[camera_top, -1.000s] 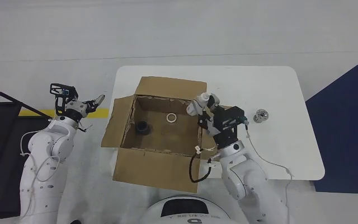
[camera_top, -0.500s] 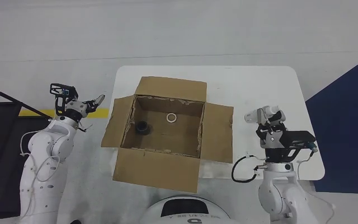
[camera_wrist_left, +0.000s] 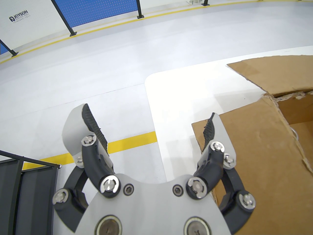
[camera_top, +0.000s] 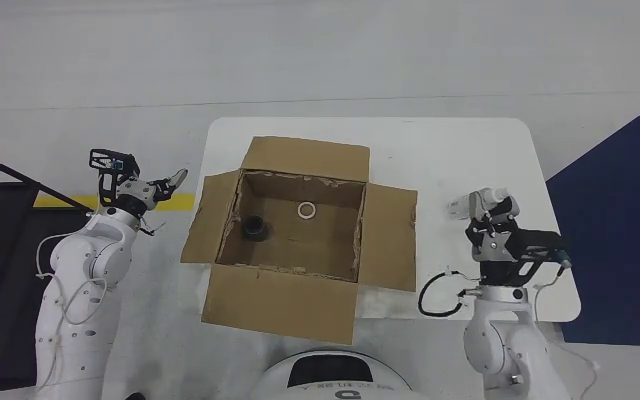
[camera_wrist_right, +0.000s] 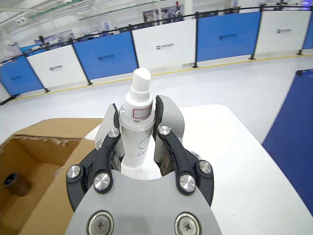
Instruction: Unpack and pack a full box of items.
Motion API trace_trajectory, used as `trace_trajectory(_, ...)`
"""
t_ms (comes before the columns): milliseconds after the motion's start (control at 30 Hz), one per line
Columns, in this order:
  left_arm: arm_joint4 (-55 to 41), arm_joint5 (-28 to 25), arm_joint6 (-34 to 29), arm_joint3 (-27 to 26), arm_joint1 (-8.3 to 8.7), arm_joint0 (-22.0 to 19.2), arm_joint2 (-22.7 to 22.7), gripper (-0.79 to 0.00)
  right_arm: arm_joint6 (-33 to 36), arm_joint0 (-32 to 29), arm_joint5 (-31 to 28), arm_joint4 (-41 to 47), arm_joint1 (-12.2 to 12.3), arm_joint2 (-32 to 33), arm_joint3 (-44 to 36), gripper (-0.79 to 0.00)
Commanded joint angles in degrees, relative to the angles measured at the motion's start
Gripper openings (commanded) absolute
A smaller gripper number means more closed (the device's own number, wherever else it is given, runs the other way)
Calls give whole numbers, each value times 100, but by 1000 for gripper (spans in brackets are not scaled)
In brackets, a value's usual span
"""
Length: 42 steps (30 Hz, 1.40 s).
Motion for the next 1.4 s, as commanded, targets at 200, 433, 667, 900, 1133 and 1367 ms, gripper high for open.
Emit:
trace_trajectory(200, 0, 0, 0, 0, 0, 0, 0, 0, -939, 796, 606, -203, -55, 191, 1841, -785)
trace_trajectory(433, 0, 0, 0, 0, 0, 0, 0, 0, -1125, 1634, 1253, -610, -118, 31, 3161, -785)
trace_trajectory(667, 0, 0, 0, 0, 0, 0, 0, 0, -1053, 2152, 1132, -532, -141, 96, 4043, -785)
trace_trajectory(900, 0, 0, 0, 0, 0, 0, 0, 0, -1056, 2424, 904, -476, -164, 81, 4578, -785)
trace_trajectory(1133, 0, 0, 0, 0, 0, 0, 0, 0, -1132, 2487, 830, -360, -186, 157, 4797, -742)
trace_trajectory(1367, 0, 0, 0, 0, 0, 0, 0, 0, -1145, 2427, 601, -285, -198, 211, 4776, -249)
